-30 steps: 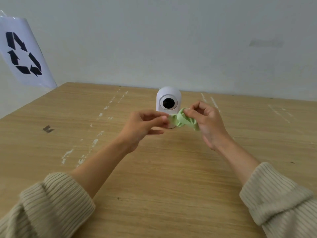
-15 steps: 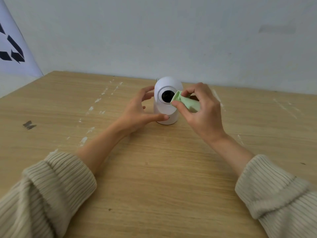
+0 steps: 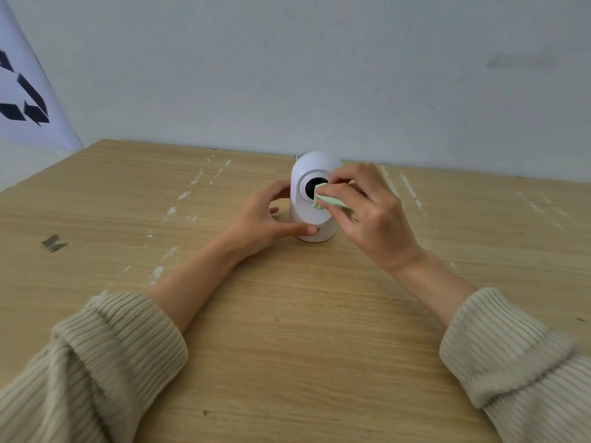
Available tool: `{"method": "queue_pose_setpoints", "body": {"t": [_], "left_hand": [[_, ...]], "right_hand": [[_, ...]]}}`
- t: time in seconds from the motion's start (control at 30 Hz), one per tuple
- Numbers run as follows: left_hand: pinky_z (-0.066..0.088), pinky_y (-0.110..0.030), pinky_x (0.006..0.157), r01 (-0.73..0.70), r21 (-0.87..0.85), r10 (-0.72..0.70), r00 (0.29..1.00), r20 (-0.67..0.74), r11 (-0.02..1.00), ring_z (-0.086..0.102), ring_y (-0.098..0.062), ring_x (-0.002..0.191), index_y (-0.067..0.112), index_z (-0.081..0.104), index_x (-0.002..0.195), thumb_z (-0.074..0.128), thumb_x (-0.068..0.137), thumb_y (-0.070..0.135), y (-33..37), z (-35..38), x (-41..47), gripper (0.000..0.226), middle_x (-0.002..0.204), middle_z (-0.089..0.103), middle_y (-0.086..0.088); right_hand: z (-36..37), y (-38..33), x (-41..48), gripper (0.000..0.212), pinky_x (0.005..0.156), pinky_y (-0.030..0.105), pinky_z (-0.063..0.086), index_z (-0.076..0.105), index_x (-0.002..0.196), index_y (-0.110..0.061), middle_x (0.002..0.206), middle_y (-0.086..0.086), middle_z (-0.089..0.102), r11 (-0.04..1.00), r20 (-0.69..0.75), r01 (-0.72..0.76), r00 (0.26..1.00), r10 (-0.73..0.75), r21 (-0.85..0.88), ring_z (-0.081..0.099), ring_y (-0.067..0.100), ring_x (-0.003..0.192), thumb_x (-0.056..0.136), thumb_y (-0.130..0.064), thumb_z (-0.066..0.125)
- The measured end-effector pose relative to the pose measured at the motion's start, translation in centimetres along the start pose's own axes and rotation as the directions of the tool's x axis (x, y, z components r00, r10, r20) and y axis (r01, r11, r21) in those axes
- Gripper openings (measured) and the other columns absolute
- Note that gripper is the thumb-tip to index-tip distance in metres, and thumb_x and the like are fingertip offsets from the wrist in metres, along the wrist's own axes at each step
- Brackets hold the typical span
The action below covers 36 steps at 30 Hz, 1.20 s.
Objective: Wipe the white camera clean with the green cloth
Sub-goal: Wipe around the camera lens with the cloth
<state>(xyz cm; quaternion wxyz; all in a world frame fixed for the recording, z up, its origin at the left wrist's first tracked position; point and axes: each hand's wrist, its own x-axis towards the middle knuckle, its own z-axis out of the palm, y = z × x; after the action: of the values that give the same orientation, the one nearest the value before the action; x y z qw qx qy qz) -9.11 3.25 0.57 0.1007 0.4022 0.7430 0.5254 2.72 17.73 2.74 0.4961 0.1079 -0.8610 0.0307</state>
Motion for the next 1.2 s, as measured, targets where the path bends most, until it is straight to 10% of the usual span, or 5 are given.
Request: {"method": "queue_pose_setpoints", "body": {"t": [0.2, 1.2], "left_hand": [[0.042, -0.03, 0.099, -0.007, -0.005, 0.007, 1.0, 0.005, 1.0, 0.051, 0.004, 0.12, 0.026, 0.054, 0.128, 0.086, 0.063, 0.027, 0.0, -0.1, -0.1, 0.073, 0.125, 0.061, 0.015], [0.044, -0.035, 0.101, 0.003, -0.03, -0.002, 1.0, 0.027, 1.0, 0.051, 0.002, 0.121, 0.024, 0.052, 0.129, 0.089, 0.059, 0.022, -0.2, -0.1, -0.1, 0.079, 0.124, 0.061, 0.014]], "right_hand": [[-0.5, 0.2, -0.5, 0.013, 0.078, 0.004, 0.039, 0.073, 0.091, -0.003, 0.087, 0.013, 0.064, 0.971, -0.052, -0.221, 0.973, 0.226, 0.09, 0.056, 0.014, 0.082, 0.077, -0.003, 0.075], [-1.3, 0.2, 1.2, 0.024, 0.079, 0.026, 0.045, 0.069, 0.097, 0.002, 0.091, 0.014, 0.064, 0.998, 0.044, -0.019, 0.999, 0.021, -0.052, 0.054, 0.024, 0.083, 0.08, -0.015, 0.075]]}}
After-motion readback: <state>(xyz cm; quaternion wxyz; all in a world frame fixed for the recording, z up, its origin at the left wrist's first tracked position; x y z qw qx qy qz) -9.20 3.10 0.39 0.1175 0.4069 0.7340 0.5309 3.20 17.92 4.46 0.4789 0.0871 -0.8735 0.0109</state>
